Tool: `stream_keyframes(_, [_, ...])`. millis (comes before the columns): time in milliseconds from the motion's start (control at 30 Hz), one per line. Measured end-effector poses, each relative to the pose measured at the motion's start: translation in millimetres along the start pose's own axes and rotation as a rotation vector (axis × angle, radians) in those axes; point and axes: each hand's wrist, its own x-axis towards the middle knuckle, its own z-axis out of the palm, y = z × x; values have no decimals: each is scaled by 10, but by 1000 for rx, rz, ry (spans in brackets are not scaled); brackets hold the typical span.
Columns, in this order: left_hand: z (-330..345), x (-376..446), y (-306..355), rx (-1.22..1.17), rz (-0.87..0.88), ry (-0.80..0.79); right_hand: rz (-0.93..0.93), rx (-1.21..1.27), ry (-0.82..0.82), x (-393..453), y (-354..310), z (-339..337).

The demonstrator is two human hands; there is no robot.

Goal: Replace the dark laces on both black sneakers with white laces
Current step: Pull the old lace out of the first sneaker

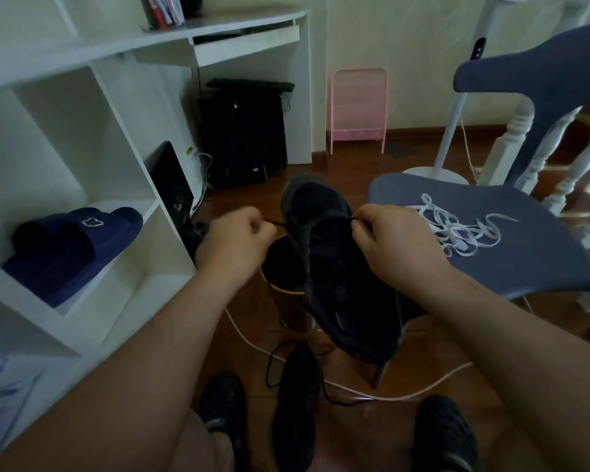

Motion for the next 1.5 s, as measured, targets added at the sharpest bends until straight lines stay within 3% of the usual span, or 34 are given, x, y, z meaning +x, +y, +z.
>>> stream_keyframes(67, [-114, 87, -69, -108, -117, 159, 20, -3, -28, -3, 29, 15])
stream_keyframes(167, [-174, 141, -127, -416, -178, 208, 48, 3, -81, -25, 73, 37])
stream_keyframes(267, [-110, 67, -37, -394, -82, 114, 70, -24, -222, -79, 129, 144])
stream_keyframes(467, [23, -33, 120, -325, 25, -108, 157, -177, -703, -555, 258, 864])
stream_keyframes(567, [116, -104, 222, -327, 63, -205, 263, -178, -951, -974, 404, 1368])
stream_keyframes(667, [149, -178, 343, -358, 88, -269, 410, -110, -1066, -1511, 544, 1821])
stream_keyframes(867, [200, -274, 590, -465, 102, -350, 745, 67, -982, -2353, 843, 2309])
stream_keyframes(1167, [285, -266, 745, -649, 88, -494, 756, 75, -1065, -2429, 1131, 2490])
stream_keyframes(1267, [247, -263, 735, -701, 70, -492, 803, 288, -832, -2071, 984, 2341])
stream_keyframes(1367, [199, -234, 709, -773, 54, -501, 898, 716, -603, -1484, 641, 2083])
stream_keyframes(1433, [153, -215, 685, -838, 29, -498, 801, 850, -542, -1121, 456, 1941])
stream_keyframes(1500, [113, -183, 643, -877, -14, -454, 638, 767, -492, -779, 302, 1702])
